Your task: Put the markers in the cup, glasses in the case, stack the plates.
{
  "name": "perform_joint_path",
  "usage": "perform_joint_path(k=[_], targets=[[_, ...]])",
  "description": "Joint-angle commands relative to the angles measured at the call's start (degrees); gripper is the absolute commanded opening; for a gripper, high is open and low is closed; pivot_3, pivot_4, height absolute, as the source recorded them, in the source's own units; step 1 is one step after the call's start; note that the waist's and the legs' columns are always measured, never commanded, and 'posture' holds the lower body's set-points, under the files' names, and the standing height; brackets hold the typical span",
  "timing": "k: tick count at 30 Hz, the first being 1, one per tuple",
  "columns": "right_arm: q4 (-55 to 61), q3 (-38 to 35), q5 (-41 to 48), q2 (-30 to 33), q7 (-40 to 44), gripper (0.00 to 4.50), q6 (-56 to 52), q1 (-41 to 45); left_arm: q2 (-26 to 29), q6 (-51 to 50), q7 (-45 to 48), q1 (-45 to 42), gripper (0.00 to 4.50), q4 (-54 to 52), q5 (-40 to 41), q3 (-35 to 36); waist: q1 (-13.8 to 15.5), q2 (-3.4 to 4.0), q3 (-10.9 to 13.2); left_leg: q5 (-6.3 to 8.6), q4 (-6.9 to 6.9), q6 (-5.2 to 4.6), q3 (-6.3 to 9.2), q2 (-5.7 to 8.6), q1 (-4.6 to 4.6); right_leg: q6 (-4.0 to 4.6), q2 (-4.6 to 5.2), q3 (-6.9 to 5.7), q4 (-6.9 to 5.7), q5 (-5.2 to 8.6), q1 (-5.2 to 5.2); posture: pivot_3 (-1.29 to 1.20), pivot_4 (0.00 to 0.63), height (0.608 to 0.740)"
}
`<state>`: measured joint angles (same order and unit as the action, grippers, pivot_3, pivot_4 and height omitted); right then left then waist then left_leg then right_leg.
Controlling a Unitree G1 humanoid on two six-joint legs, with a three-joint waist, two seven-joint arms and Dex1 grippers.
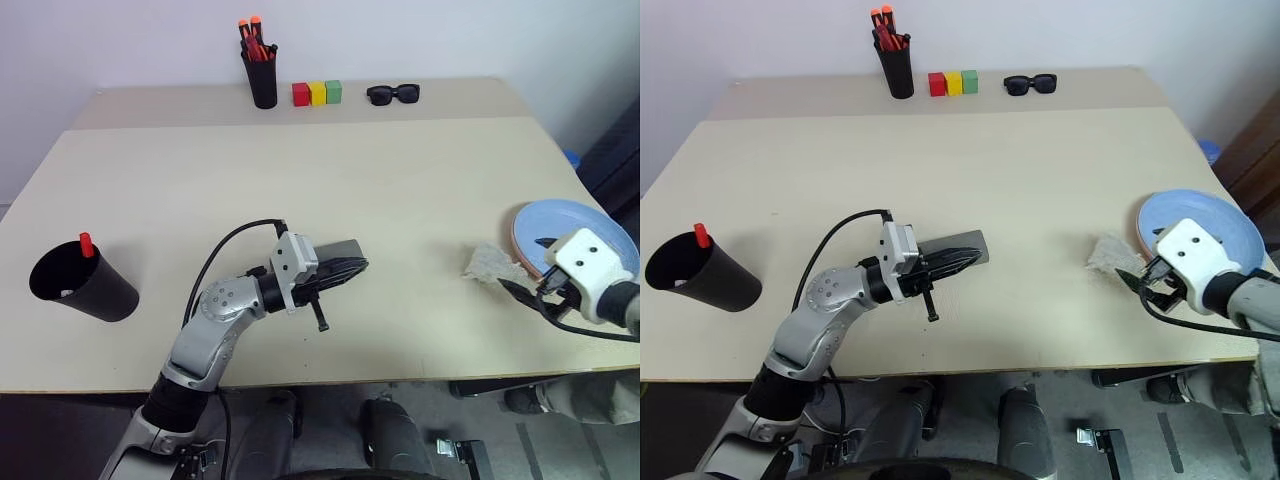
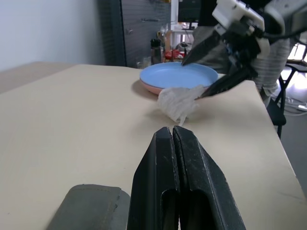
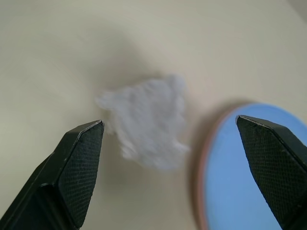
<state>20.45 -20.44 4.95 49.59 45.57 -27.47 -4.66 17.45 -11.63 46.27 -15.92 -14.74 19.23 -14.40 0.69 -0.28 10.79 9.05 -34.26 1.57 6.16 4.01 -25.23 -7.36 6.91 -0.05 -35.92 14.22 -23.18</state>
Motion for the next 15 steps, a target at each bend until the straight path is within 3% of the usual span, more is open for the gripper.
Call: perform_joint_path(k=[1,5,7,9,15], targets=[[-2.21,4.33,-3.67,-0.83,-4.1,4.48,2.1,1.99,-0.02,1.01,-0.59,0.21,0.0,-2.39,-0.19,0.49,0.03,0.01,0.0,0.0,0.0,0.0,0.0,0.0,0.0,0.0,0.0,0.0,0.0,0.0,0.0,0.0,0.15,0.74],[-5.49,7.01,-6.18,-0.73,-6.4,4.48,3.77,2.82,0.05,0.99,-1.22,0.47,0.0,-2.66,-0.29,0.54,0.15,0.0,0.0,0.0,-0.01,0.0,0.03,0.01,-0.04,0.0,0.02,0.0,0.04,0.0,0.0,0.0,0.15,0.74],[-5.94,7.39,-6.61,-0.31,-6.56,3.94,3.59,2.73,0.14,1.05,-1.42,0.6,0.0,-2.7,-0.26,0.6,0.08,0.0,0.0,0.0,0.0,0.0,0.04,0.02,-0.04,0.0,0.02,0.0,0.04,0.0,0.0,0.0,0.15,0.74],[-5.86,7.24,-6.91,0.13,-6.57,3.13,3.95,2.5,0.19,1.11,-1.6,0.72,0.0,-2.72,-0.21,0.62,0.07,0.01,0.0,0.0,0.0,0.0,0.04,0.02,-0.04,0.0,0.01,0.0,0.03,0.0,0.0,0.0,0.15,0.74],[-3.68,4.4,-6.28,0.73,-7.02,0.02,2.84,2.84,-0.34,1.35,-1.73,0.45,0.0,-2.24,0.0,0.32,0.06,0.01,0.0,0.0,0.0,0.0,0.04,0.03,-0.03,0.0,0.01,0.0,0.03,0.0,0.0,0.0,0.15,0.74]])
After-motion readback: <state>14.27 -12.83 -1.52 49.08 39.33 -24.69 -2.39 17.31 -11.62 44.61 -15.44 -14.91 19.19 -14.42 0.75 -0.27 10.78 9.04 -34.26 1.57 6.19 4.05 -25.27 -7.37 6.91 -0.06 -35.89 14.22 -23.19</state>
